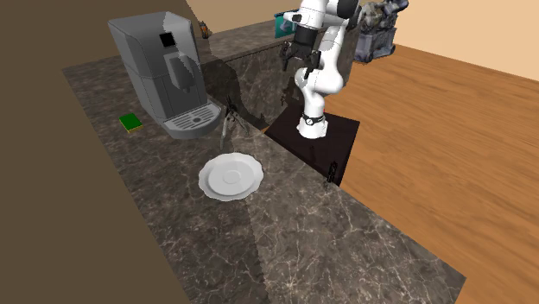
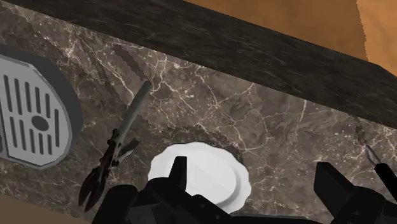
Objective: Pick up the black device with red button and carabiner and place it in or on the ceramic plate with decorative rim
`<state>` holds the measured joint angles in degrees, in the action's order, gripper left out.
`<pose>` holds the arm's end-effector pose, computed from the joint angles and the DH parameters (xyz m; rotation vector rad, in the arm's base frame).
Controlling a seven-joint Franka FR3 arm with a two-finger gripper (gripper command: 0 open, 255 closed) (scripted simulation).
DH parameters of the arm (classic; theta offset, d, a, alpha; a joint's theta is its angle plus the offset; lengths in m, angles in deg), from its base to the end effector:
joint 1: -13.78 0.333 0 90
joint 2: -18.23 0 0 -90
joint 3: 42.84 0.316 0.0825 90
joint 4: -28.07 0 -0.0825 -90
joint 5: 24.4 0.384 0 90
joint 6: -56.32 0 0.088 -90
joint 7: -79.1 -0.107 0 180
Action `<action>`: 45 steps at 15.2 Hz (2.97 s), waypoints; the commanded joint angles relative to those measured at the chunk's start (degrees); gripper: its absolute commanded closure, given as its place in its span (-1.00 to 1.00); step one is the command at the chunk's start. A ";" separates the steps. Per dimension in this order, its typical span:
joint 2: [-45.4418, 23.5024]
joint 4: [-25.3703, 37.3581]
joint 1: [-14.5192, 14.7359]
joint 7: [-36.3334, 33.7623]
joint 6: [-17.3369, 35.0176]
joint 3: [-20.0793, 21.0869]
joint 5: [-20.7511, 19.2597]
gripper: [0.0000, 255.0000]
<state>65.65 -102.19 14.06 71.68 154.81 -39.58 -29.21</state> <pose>0.3071 0.0192 0.6581 3.0075 -0.1194 0.4277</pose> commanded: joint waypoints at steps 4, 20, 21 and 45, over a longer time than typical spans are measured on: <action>-5.29 1.50 0.45 -2.78 1.87 2.29 1.46 -1.00; -37.82 18.85 2.26 -17.15 7.65 13.17 3.91 -1.00; -40.07 20.48 2.47 -18.06 7.68 13.71 3.70 -1.00; -58.74 30.54 5.43 -24.94 11.74 16.40 0.75 1.00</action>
<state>6.91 -71.65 19.49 46.74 166.55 -23.19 -28.47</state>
